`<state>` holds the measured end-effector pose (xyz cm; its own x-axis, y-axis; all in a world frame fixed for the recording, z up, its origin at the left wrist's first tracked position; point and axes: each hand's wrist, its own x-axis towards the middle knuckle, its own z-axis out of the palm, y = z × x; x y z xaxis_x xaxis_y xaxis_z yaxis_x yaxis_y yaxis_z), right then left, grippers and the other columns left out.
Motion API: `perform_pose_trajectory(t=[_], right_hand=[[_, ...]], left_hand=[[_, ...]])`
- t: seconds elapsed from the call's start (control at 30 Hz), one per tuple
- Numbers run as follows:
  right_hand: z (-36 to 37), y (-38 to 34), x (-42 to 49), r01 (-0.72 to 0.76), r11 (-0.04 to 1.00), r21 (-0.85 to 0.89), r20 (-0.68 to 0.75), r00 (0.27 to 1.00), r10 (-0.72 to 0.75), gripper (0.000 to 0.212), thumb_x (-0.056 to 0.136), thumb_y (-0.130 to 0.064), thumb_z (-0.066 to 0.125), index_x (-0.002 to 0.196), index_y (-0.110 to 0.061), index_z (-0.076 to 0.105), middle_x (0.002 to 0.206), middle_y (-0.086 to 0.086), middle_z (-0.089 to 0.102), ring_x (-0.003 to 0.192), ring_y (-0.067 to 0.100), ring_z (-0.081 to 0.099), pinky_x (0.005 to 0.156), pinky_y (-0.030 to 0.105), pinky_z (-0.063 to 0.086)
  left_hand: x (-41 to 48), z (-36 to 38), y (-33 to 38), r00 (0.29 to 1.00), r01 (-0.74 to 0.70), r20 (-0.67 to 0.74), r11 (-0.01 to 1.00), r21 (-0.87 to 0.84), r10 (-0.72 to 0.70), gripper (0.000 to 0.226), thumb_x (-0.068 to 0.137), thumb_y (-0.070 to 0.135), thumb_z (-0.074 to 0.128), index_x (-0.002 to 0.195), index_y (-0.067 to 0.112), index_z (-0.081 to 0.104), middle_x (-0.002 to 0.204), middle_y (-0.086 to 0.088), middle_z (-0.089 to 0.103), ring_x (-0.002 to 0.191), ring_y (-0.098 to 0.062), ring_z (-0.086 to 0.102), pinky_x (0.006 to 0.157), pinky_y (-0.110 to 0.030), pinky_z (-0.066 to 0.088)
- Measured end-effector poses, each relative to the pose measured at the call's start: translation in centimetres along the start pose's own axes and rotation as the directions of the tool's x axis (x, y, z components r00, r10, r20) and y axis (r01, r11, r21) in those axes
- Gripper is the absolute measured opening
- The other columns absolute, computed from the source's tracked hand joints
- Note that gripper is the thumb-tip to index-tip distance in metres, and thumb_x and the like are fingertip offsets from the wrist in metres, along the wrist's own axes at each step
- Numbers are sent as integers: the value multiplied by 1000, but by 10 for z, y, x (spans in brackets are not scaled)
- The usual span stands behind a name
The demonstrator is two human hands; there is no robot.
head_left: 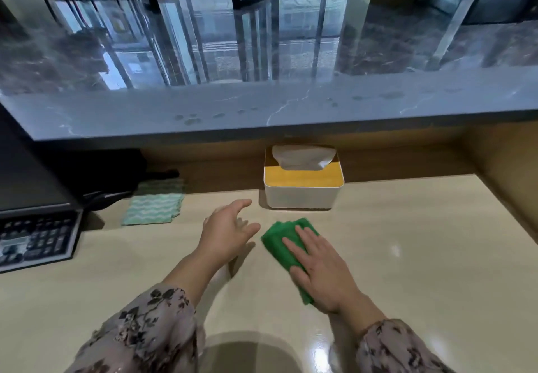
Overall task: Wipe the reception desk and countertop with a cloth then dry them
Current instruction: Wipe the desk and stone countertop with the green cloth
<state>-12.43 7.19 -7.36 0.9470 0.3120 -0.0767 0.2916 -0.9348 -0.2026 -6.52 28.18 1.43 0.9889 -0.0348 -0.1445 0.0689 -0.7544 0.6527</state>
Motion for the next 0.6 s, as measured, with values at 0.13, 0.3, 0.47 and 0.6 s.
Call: perform_pose_trajectory(t=[0.13,0.3,0.47,0.6], right_hand=[[-22,84,-16,-213,977,21,-21,977,214,79,78,-62,1,151,-36,13,162,0,1,149,16,0,115,24,-5],[-33,137,-12,-381,924,20,-24,924,382,88,74,-62,-8,153,-30,10,162,5,2,149,21,1,119,31,2],[-29,138,-8,-378,926,20,-28,925,378,87,74,-59,-9,153,-28,10,161,7,2,149,24,1,119,34,2],[-29,140,-9,-375,927,11,-28,927,375,87,73,-59,-11,153,-28,8,161,7,1,149,24,0,120,34,1]], left_hand=[[22,20,39,981,-171,-48,959,227,186,50,82,37,70,130,32,53,132,8,53,126,-16,36,103,-33,30],[53,35,79,942,-300,-10,853,428,336,64,81,37,70,138,30,41,141,9,44,131,-18,30,105,-35,24],[69,40,91,942,-290,41,748,598,333,52,89,30,59,139,28,42,139,4,46,125,-20,36,100,-35,25],[64,34,93,947,-299,105,717,630,302,46,88,35,60,132,30,47,129,2,48,119,-21,38,95,-36,27]])
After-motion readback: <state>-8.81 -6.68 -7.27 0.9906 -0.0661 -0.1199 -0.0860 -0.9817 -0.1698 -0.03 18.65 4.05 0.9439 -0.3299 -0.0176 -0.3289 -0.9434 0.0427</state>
